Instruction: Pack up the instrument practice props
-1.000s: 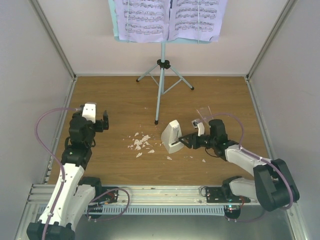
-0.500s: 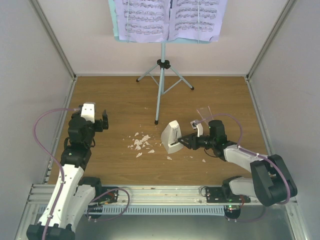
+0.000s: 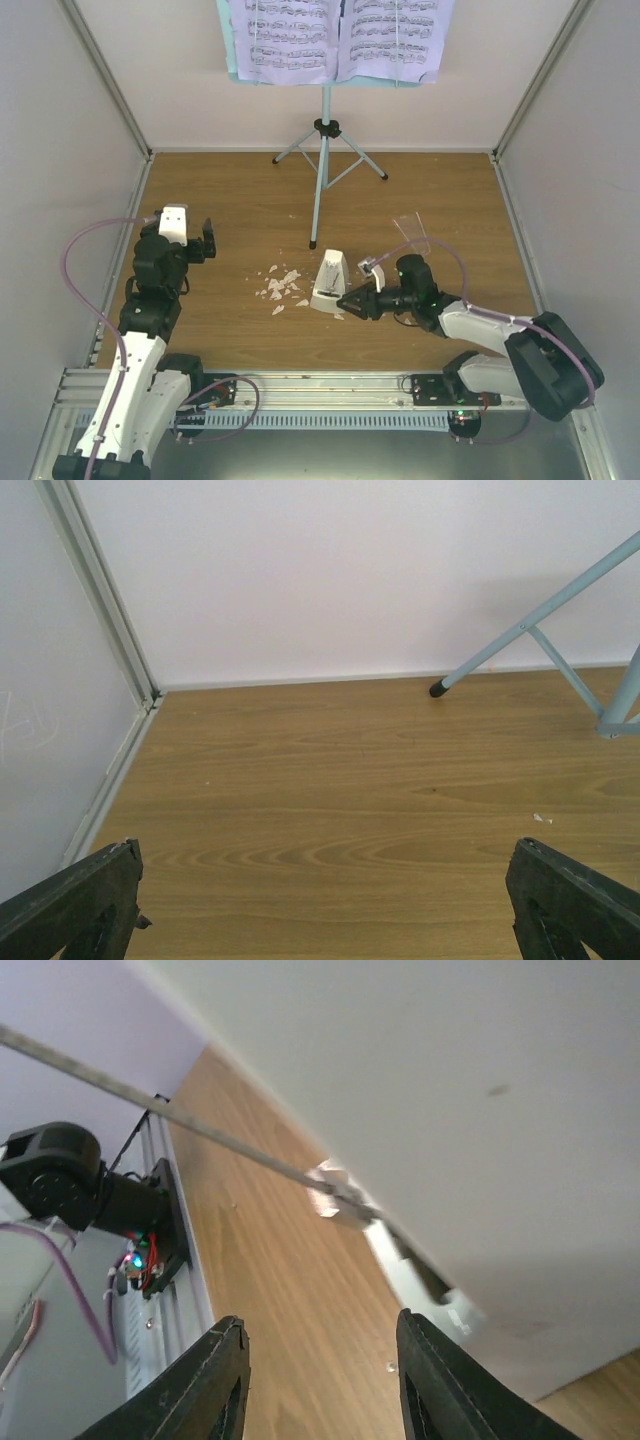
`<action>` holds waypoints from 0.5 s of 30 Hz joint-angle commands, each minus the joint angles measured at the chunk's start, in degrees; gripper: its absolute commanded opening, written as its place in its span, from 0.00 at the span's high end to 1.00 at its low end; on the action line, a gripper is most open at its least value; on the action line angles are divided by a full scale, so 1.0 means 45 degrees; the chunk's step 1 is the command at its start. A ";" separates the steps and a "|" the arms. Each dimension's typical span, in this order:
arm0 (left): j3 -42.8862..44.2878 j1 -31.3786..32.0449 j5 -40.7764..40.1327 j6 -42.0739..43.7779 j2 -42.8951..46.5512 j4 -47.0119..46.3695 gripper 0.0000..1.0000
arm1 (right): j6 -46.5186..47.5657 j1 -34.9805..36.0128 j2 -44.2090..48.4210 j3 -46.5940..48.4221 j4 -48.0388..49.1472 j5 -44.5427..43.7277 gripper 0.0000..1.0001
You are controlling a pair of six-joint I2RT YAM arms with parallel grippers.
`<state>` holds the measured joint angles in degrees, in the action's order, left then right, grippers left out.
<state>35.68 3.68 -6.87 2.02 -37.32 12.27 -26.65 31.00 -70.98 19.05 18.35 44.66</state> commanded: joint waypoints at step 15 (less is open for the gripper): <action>0.0306 0.0074 -0.0241 -0.0251 0.0299 -0.0325 0.01 | -0.1036 -0.0885 0.3681 -0.1046 -0.2068 -0.3683 0.41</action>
<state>35.68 3.68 -6.96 1.87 -36.80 12.29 -29.93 28.69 -51.18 15.79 10.15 31.48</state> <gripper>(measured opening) 0.990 0.626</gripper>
